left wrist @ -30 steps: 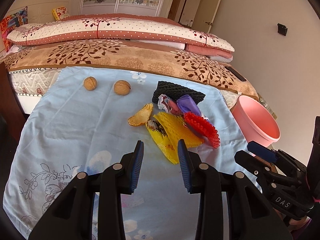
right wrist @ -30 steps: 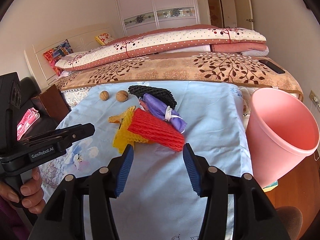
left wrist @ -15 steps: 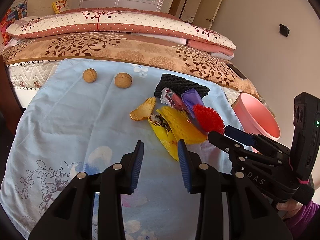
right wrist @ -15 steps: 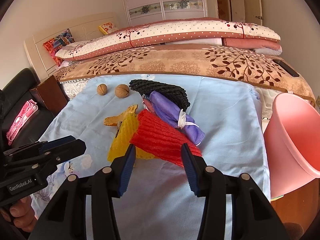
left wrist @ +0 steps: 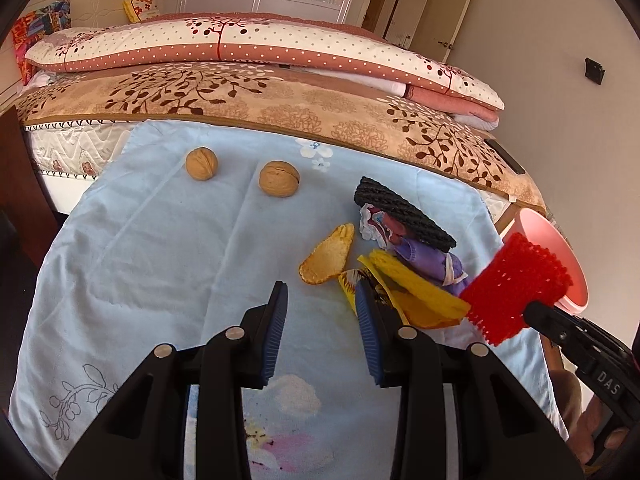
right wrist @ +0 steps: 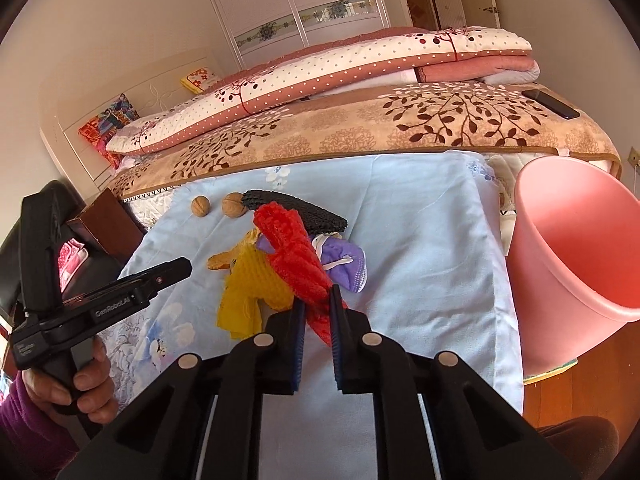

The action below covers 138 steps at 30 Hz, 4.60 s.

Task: Collect trash
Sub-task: 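Grasp the red mesh foam with the right tool while the left tool approaches the orange crisp, then close the left tool on the orange crisp, then carry the orange crisp and red mesh foam over the pink bucket with both tools, then open both tools to drop the crisp and red foam into the bucket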

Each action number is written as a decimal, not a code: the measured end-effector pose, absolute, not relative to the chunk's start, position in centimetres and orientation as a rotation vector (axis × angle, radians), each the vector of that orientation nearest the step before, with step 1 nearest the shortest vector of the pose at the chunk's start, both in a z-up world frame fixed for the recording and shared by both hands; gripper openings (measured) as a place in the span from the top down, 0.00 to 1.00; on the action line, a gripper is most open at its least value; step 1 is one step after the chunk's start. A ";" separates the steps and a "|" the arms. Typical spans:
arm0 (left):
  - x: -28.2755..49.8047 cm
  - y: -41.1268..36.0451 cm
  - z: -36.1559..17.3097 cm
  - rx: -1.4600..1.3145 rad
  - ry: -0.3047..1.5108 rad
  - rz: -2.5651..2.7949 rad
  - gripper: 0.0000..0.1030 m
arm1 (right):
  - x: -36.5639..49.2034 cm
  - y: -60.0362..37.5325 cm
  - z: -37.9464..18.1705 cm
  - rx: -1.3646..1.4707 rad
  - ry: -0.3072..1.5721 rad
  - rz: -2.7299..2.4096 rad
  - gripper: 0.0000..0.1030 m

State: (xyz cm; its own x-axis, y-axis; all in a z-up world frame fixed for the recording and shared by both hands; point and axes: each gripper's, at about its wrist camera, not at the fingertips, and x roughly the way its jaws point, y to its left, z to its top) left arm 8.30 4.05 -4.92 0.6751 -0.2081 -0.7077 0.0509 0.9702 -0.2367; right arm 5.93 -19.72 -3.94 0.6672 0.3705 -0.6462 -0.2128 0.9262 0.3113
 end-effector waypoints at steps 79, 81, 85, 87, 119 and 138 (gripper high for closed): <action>4.2 -8.5 2.3 -0.122 0.688 -0.438 0.95 | 0.4 -29.9 -0.2 0.390 0.600 0.139 0.90; 4.4 -9.7 2.5 -0.110 0.684 -0.461 0.95 | 0.4 -31.1 -0.2 0.404 0.591 0.113 0.90; 5.2 -12.2 2.5 -0.084 0.681 -0.495 0.95 | 0.6 -33.5 -0.4 0.422 0.568 0.056 0.90; 5.8 -13.3 2.3 -0.074 0.687 -0.508 0.95 | 0.6 -34.5 -0.4 0.428 0.558 0.029 0.90; 10.4 -26.2 -1.4 0.067 0.760 -0.605 0.95 | 2.0 -42.8 -4.2 0.514 0.558 -0.120 0.89; 11.8 -26.8 -2.4 0.023 0.789 -0.611 0.68 | 3.0 -43.8 -5.2 0.523 0.577 -0.142 0.89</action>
